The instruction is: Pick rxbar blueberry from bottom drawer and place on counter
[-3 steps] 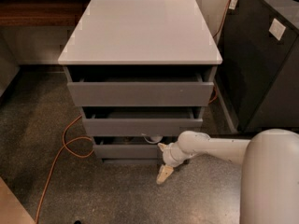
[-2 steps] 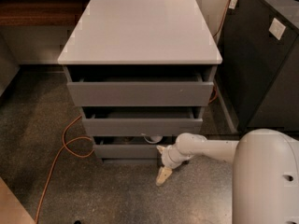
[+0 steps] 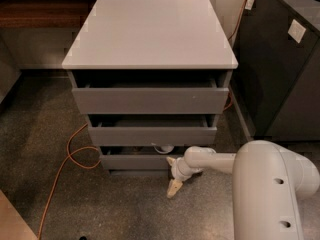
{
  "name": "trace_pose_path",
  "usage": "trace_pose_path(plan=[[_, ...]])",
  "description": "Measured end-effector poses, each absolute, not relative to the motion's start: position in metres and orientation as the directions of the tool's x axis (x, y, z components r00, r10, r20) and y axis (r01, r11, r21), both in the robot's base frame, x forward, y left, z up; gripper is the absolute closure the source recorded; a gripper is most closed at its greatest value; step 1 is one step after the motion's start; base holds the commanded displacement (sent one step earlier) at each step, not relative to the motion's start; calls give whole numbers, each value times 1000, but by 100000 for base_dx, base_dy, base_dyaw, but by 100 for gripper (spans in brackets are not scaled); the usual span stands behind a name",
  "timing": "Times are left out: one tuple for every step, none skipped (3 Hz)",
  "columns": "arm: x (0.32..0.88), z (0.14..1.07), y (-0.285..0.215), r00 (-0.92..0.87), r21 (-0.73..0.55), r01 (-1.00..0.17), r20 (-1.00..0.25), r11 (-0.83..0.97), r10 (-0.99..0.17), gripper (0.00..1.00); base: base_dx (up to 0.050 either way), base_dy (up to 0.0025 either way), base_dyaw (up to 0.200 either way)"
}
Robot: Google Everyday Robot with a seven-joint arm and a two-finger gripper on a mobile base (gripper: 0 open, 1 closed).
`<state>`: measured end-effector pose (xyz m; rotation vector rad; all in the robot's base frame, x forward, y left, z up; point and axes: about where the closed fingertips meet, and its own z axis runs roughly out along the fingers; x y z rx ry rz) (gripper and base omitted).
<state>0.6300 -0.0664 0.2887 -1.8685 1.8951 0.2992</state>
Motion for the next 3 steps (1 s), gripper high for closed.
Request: trace_pose_path(plan=[[649, 265, -75, 47, -184, -982, -451, 42, -891, 0, 0, 0, 0], [684, 238, -103, 34, -211, -975, -429, 64, -903, 0, 0, 0, 0], [706, 229, -123, 20, -230, -970, -417, 84, -909, 0, 0, 0, 0]])
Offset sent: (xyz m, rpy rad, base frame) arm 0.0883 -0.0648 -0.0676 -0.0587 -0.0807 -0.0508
